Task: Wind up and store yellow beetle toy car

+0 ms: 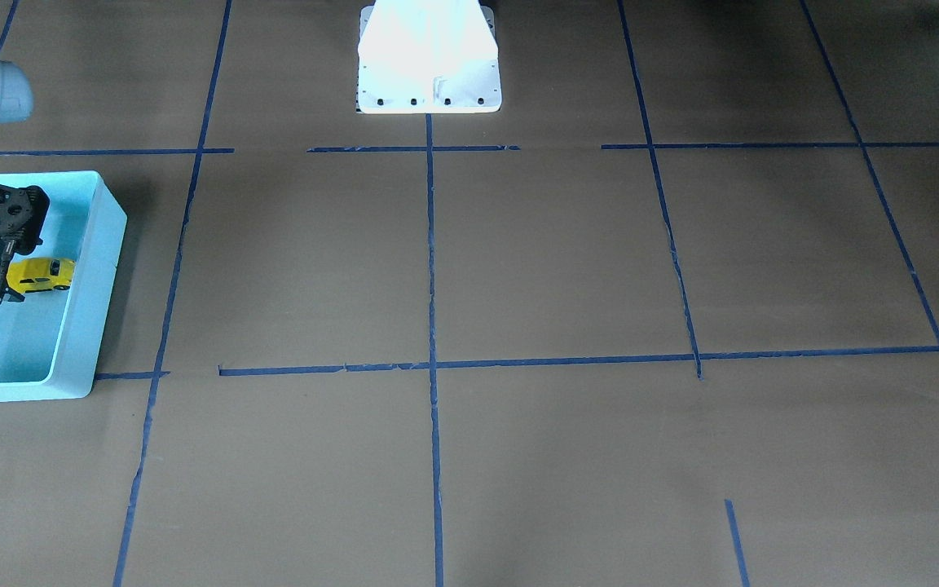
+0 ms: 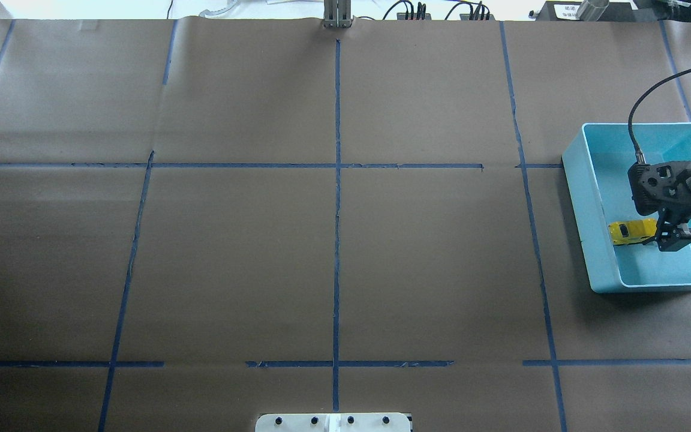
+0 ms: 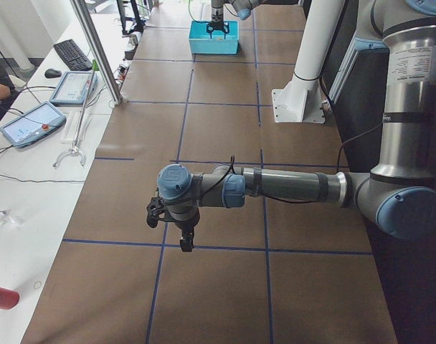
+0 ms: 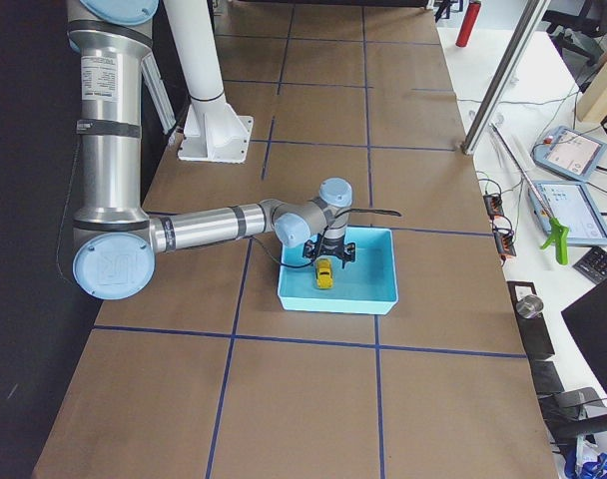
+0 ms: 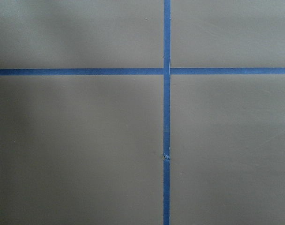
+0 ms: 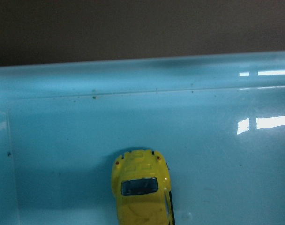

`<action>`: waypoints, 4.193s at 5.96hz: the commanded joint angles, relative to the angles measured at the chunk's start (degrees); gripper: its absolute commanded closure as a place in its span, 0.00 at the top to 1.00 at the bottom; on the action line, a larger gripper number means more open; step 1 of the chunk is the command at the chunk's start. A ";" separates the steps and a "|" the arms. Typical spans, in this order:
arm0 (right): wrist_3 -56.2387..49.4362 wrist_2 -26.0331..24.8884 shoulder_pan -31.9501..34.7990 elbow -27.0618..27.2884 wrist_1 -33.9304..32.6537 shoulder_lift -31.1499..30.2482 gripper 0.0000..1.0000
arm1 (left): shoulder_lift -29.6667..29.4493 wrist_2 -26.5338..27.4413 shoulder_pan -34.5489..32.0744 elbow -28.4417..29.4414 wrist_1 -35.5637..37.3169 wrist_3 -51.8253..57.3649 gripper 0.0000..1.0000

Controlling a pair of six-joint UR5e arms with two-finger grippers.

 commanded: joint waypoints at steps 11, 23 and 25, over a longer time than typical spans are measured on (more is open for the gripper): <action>44.06 9.30 34.87 -3.53 -24.93 1.36 1.00 | 0.03 0.09 0.00 -0.06 0.00 0.07 1.00; 43.70 11.82 34.79 -6.34 -18.78 -0.75 1.00 | 0.11 0.00 0.00 -0.06 0.00 0.07 1.00; 43.70 11.82 34.79 -6.78 -18.78 -0.66 1.00 | 0.12 0.09 0.00 -0.06 0.00 0.07 1.00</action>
